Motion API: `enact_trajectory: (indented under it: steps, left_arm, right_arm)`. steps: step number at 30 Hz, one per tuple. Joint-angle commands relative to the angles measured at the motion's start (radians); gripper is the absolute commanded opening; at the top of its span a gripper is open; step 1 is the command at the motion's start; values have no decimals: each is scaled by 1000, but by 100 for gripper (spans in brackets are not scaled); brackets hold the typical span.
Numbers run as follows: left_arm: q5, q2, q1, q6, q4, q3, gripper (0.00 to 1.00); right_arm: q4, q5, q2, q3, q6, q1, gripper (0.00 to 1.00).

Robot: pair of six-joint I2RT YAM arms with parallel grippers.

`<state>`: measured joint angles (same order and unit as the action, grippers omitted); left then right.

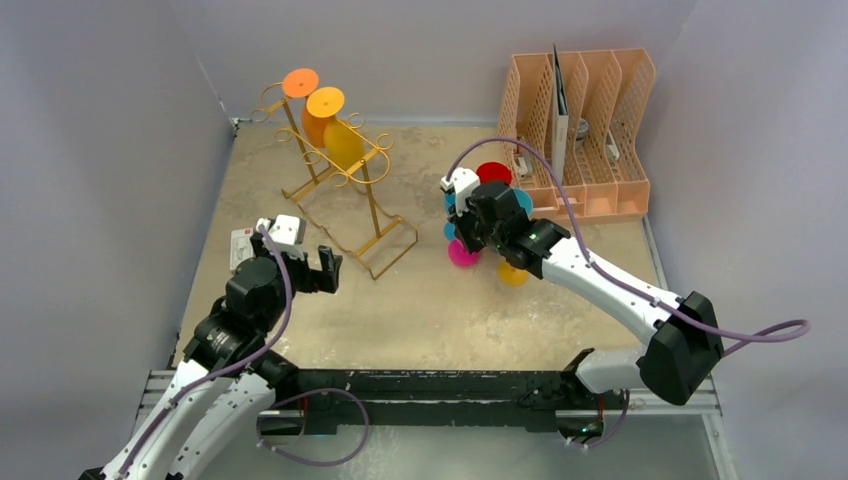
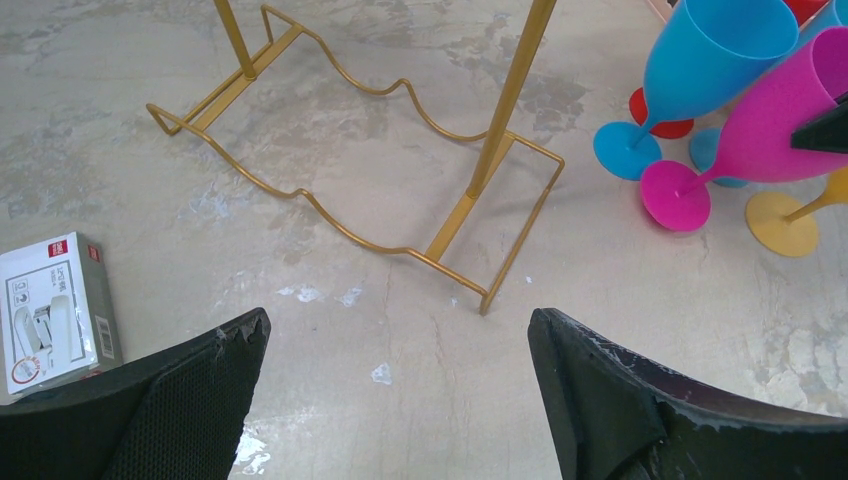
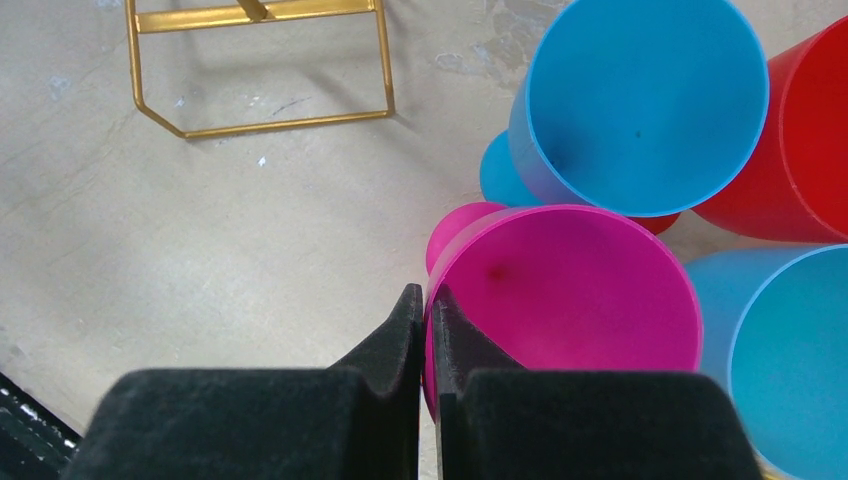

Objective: Take the wine glass off the wine glass rack
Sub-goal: Place the wine glass at the center of the board.

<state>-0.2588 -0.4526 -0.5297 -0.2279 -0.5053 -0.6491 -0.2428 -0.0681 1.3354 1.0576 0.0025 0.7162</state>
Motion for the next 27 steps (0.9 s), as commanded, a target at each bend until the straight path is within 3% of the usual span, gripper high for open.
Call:
enact_trajectory:
  steps: [1, 9, 18, 27]
  left_arm:
    - [-12, -3, 3, -13, -2, -40, 100]
    - [-12, -3, 3, -10, -9, -45, 100]
    - [-22, 17, 3, -11, -18, -46, 100]
    - [-16, 14, 2, -10, -18, -46, 100]
  right_arm:
    - [-18, 8, -24, 7, -51, 3, 0]
    - [-62, -2, -8, 6, -44, 3, 0]
    - [83, -6, 18, -87, -31, 3, 0]
    - [17, -59, 17, -46, -70, 3, 2]
